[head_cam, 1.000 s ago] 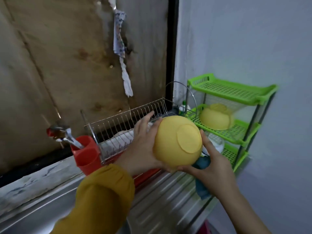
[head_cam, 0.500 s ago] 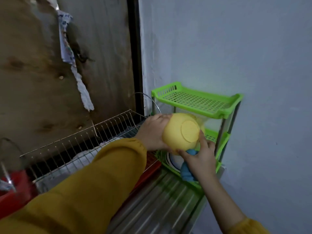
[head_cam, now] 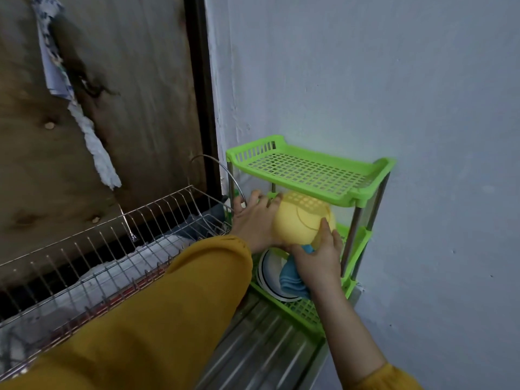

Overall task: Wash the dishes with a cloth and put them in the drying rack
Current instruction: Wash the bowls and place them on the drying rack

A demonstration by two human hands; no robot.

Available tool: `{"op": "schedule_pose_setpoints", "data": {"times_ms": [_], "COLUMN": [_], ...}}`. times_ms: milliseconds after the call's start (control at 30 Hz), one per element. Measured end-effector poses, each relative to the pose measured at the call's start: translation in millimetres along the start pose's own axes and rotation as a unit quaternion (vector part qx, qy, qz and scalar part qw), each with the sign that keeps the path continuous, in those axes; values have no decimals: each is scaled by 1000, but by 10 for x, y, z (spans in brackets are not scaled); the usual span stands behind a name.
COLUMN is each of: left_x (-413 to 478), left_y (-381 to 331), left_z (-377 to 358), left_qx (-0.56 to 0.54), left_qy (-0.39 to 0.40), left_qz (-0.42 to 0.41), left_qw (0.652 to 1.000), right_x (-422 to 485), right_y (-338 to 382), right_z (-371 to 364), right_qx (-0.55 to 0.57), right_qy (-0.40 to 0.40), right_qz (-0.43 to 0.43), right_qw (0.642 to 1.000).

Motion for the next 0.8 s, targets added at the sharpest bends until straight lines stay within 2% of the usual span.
{"op": "schedule_pose_setpoints", "data": {"times_ms": [133,300,467,567,667,800], "left_x": [-26,0,-117,-289,-620,-1221], "left_y": [-1,9,-17,-59,-94,-45], "left_z": [-25,-107,-109,-25,162,278], "left_qx": [-28,-20,-21,-54,-108,-294], "left_qy": [-16,26,5,-42,-139,-187], "left_qz": [7,41,37,25,14,77], "left_qw": [999,999,999,997,984,934], "right_x": [-9,108,143,41,-190,-519], "right_y": [-19,-88,-140,-137,-113,-158], "right_z": [40,-83,-119,-73,-35,-222], "right_qx": [49,-12,-6,30,120,141], "right_qy": [-11,34,47,-7,-48,-25], "right_qz": [21,-9,-2,48,111,157], "right_qw": [999,999,999,998,985,977]}}
Point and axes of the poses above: each hand's wrist, its own x-axis towards the middle knuckle, its own z-axis out of the back of the hand, y = z × x, the point moved 7 cm from there along x, towards the middle knuckle, and after that the axes turned 8 degrees about -z, right-handed, at the moved point
